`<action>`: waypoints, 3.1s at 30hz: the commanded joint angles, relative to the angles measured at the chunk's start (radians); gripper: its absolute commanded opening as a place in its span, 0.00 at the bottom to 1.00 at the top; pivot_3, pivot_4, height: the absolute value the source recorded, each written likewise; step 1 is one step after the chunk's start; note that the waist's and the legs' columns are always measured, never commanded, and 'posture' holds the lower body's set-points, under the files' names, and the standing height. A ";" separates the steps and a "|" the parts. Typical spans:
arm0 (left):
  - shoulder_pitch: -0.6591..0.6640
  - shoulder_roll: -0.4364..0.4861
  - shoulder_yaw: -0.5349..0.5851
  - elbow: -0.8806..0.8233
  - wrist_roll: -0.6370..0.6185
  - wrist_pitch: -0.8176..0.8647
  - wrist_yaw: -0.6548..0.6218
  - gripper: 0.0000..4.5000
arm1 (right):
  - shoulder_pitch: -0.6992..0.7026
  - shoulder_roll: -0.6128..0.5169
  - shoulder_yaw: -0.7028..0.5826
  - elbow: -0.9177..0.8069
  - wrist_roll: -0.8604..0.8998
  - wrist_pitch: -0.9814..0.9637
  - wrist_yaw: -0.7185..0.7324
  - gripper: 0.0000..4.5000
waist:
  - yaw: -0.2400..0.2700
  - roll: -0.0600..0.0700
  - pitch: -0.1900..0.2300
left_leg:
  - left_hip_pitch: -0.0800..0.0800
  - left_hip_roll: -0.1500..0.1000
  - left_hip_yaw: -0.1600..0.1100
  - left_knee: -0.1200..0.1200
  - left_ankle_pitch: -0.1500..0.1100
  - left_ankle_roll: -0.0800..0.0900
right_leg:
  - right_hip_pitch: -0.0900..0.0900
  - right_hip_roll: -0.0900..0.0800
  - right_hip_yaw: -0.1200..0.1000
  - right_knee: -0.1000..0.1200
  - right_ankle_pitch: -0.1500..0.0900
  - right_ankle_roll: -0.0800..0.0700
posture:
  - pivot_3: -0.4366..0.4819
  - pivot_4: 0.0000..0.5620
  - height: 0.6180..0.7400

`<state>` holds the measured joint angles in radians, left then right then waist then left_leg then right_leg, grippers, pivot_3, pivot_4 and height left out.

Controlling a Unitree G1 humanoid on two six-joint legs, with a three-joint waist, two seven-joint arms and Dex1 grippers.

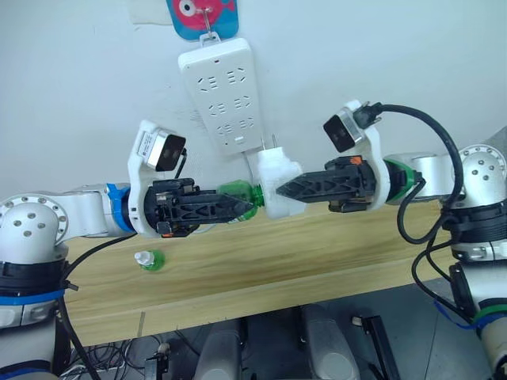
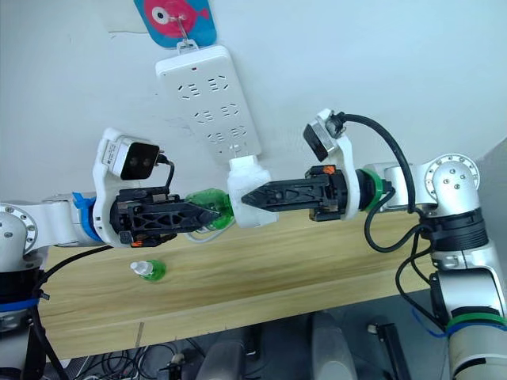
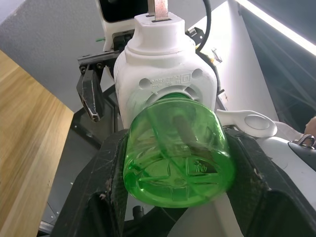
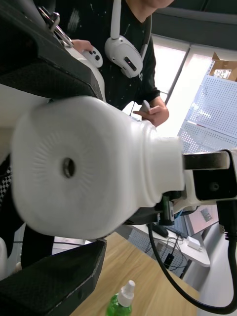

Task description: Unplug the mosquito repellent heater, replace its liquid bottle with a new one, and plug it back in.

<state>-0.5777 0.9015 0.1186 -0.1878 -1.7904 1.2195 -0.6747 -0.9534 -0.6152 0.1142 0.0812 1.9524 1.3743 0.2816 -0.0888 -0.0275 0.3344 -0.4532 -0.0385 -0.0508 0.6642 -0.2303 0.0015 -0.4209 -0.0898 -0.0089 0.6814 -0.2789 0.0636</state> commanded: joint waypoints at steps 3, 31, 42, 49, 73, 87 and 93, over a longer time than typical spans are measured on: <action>-0.009 -0.012 0.011 -0.020 -0.011 -0.001 0.005 0.51 | -0.016 0.016 -0.042 -0.036 0.020 -0.008 -0.016 0.99 | 0.000 0.000 0.000 | 0.000 0.000 0.000 0.000 0.000 0.000 | 0.000 0.000 0.000 0.000 0.000 0.000 | 0.31 0.63 0.95; 0.050 0.041 0.057 -0.057 -0.011 0.021 -0.017 0.51 | 0.021 -0.084 -0.069 -0.063 0.020 -0.010 -0.065 0.66 | 0.001 0.000 0.000 | 0.000 0.000 0.000 0.000 0.000 0.000 | 0.000 0.000 0.000 0.000 0.000 0.000 | 0.33 0.63 0.95; 0.110 0.085 0.106 -0.062 0.024 0.019 -0.052 0.51 | 0.019 -0.220 -0.035 -0.060 0.020 0.052 0.079 0.66 | 0.002 0.000 0.000 | 0.000 0.000 0.000 -0.001 0.000 0.000 | 0.000 0.000 0.000 0.000 0.000 0.000 | 0.34 0.61 0.95; 0.108 0.084 0.115 -0.056 0.033 0.018 -0.059 0.51 | 0.036 -0.268 -0.021 -0.063 0.020 0.043 0.096 0.66 | 0.002 0.000 0.000 | 0.000 0.000 0.000 0.000 0.000 0.000 | 0.000 0.000 0.000 0.000 0.000 0.000 | 0.33 0.60 0.95; 0.238 -0.101 0.188 -0.194 0.208 -0.200 -0.094 0.51 | -0.022 -0.261 0.499 0.308 -1.476 -0.324 0.387 0.66 | 0.003 0.000 0.000 | 0.000 0.000 0.002 0.000 0.000 -0.001 | -0.001 0.000 0.000 0.000 0.000 0.000 | 0.35 0.61 0.95; 0.282 -0.104 0.198 -0.230 0.213 -0.243 -0.100 0.51 | -0.080 -0.085 0.468 0.616 -1.830 -0.469 0.529 0.66 | 0.005 0.000 0.000 | 0.000 -0.001 0.001 0.000 0.002 -0.004 | 0.000 -0.001 -0.001 0.000 0.000 0.000 | 0.37 0.64 0.95; 0.287 -0.104 0.198 -0.234 0.213 -0.246 -0.101 0.51 | -0.082 -0.053 0.429 0.668 -1.904 -0.497 0.560 0.66 | 0.005 0.000 0.000 | 0.000 0.000 0.001 0.000 0.002 -0.004 | 0.000 -0.001 -0.001 0.001 0.000 0.000 | 0.37 0.64 0.95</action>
<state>-0.2935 0.7961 0.2834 -0.3896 -1.5651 0.9928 -0.7588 -1.0169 -0.6596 0.5706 0.7453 0.0757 0.8878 0.8288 -0.0837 -0.0272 0.3347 -0.4528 -0.0390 -0.0499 0.6643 -0.2282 -0.0021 -0.4210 -0.0906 -0.0096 0.6822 -0.2788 0.0634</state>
